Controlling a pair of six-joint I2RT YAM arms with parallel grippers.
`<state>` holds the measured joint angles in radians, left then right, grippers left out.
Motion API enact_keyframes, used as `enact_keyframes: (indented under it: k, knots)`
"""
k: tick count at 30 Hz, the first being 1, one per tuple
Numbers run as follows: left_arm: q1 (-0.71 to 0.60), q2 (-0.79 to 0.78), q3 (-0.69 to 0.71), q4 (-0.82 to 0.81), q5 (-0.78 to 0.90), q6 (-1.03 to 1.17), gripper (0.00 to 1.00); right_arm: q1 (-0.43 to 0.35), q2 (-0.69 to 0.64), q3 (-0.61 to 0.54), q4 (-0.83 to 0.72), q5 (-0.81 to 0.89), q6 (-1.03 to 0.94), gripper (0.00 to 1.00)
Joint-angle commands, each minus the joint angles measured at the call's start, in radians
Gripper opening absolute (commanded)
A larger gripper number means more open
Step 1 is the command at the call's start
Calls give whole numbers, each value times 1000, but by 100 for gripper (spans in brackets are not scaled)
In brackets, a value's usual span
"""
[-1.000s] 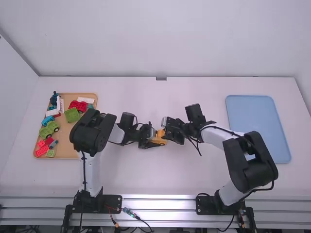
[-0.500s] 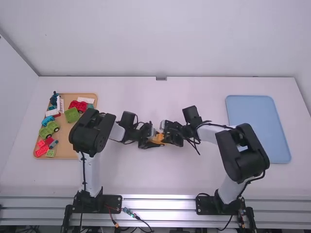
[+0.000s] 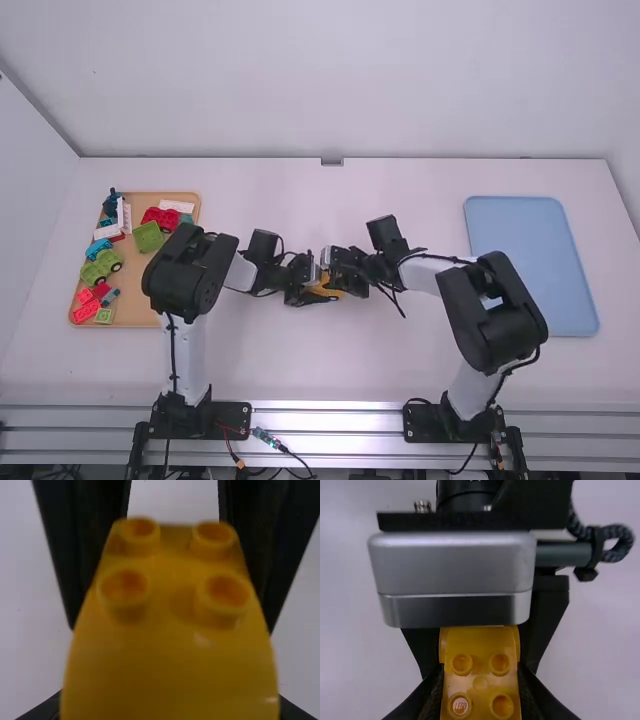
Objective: Assemble lego blocks to make yellow taxi
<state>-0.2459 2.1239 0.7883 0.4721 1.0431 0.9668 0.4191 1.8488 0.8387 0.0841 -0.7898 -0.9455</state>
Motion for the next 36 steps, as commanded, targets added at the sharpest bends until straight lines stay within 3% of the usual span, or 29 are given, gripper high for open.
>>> enact_keyframes:
  k: [1,36]
  knots:
    - [2,16,-28,-11,-84,19,38,6,43,24,-4,-33,5,0]
    - [2,16,-20,-20,-84,19,32,8,46,45,-17,1,51,0]
